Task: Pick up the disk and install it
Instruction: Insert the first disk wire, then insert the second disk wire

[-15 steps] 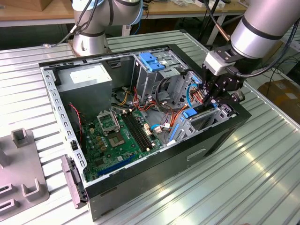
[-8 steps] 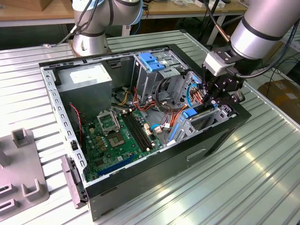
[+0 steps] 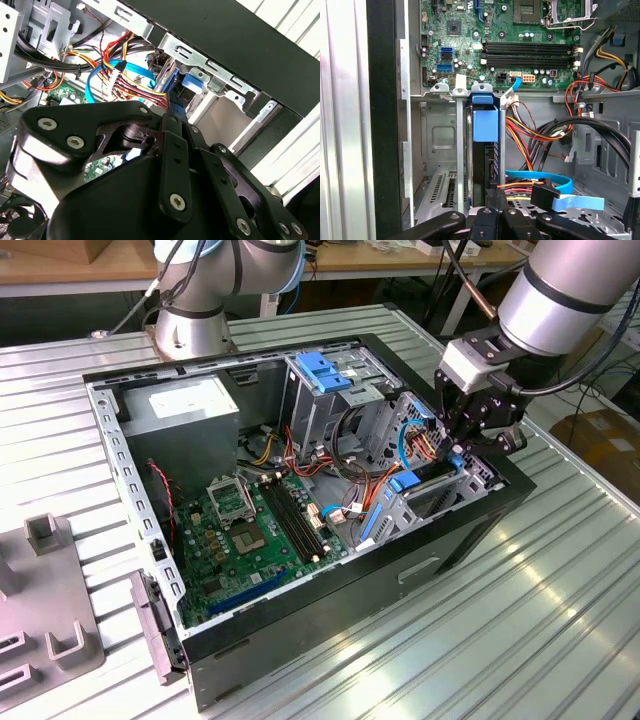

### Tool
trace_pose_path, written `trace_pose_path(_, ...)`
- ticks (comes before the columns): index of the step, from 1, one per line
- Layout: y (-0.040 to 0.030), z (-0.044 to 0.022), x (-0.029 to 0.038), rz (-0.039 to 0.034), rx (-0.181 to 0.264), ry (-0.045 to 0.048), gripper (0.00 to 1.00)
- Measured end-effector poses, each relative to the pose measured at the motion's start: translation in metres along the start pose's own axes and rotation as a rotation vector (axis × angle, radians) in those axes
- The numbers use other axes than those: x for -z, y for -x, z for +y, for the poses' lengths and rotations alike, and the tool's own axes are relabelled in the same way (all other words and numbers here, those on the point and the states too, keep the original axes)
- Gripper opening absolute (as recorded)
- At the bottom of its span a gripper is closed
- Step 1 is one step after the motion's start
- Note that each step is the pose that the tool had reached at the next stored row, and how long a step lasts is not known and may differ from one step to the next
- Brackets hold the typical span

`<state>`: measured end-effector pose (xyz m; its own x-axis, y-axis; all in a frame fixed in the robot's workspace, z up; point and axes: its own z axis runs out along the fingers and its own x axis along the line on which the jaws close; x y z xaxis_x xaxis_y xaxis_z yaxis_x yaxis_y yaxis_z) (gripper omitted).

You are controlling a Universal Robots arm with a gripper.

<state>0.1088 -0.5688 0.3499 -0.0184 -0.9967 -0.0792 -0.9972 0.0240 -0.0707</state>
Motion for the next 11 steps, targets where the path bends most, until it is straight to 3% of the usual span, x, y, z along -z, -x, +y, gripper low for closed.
trace_pose_path(11,0.0002,-0.0002,0.0023,0.0,0.0,0.0,0.1)
